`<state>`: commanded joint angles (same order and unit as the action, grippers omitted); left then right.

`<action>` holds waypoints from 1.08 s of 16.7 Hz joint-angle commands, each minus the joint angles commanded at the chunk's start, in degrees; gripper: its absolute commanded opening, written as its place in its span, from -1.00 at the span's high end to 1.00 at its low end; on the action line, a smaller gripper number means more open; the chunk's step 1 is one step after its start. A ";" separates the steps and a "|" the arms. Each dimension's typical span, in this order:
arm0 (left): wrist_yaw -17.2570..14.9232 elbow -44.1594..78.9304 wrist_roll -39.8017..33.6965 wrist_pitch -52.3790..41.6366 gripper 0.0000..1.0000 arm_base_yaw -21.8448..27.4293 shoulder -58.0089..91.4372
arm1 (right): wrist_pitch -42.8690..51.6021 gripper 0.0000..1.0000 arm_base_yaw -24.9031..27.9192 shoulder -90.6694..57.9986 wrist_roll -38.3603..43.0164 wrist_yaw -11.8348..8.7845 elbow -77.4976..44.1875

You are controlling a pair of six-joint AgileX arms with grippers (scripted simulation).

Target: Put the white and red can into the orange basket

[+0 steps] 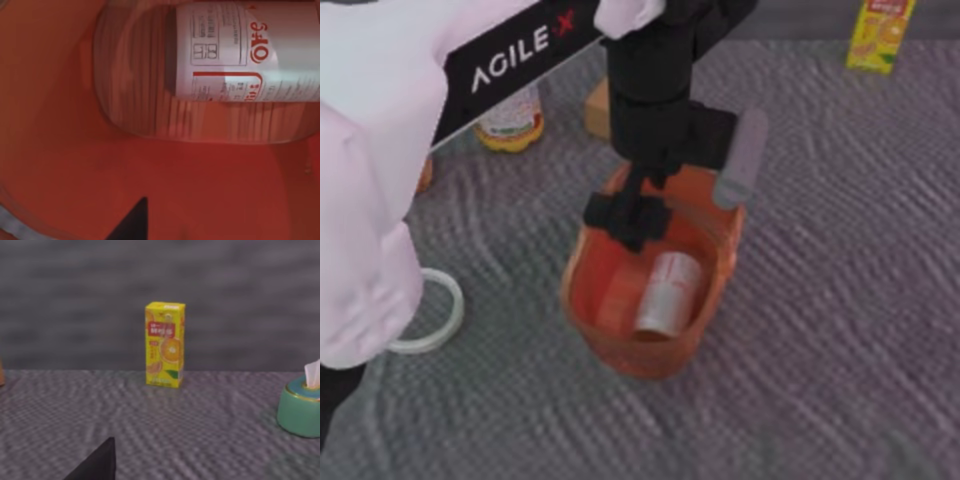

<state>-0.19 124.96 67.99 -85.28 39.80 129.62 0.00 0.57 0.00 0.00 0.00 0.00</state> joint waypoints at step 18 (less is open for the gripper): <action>0.00 0.00 0.00 0.00 1.00 0.00 0.00 | 0.00 -1.00 0.00 0.00 0.00 0.00 0.00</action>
<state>-0.19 124.96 67.99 -85.28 39.80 129.62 0.00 0.57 0.00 0.00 0.00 0.00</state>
